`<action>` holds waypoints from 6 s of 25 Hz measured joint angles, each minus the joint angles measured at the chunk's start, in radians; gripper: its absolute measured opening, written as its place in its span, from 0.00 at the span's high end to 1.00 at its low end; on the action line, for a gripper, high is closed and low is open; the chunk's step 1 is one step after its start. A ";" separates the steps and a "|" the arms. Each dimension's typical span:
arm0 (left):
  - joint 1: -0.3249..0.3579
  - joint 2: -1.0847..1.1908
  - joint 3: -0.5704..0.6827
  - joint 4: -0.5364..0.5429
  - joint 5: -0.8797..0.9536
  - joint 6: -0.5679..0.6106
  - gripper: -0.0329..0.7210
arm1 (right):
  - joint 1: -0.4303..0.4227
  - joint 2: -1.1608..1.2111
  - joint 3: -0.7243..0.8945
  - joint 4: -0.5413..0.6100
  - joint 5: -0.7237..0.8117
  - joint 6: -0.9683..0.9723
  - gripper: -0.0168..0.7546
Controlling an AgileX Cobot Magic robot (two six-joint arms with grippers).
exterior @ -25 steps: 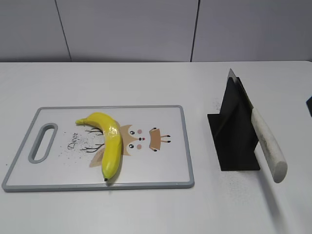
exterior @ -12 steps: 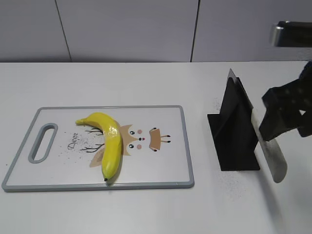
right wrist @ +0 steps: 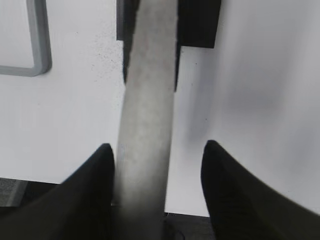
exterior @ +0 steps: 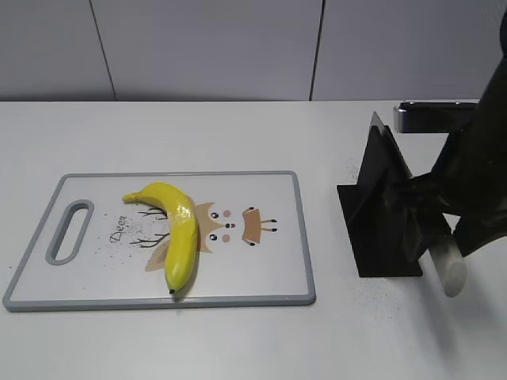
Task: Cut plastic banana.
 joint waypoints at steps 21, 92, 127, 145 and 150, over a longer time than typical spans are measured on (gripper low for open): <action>0.000 0.000 0.000 0.000 0.000 0.000 0.18 | 0.001 -0.086 -0.003 0.010 -0.030 0.013 0.76; -0.304 1.415 -0.767 -0.252 -0.065 1.093 0.19 | 0.002 0.153 -0.521 0.609 0.155 -1.691 0.77; -0.304 2.004 -0.797 -0.270 -0.241 1.049 0.90 | 0.006 0.641 -0.542 0.490 -0.050 -1.617 0.75; -0.311 1.658 -0.777 -0.282 -0.096 1.014 0.91 | 0.020 0.324 -0.539 0.455 0.035 -1.601 0.75; -0.313 1.560 -0.777 -0.292 -0.074 1.012 0.92 | 0.022 0.251 -0.539 0.465 0.061 -1.601 0.76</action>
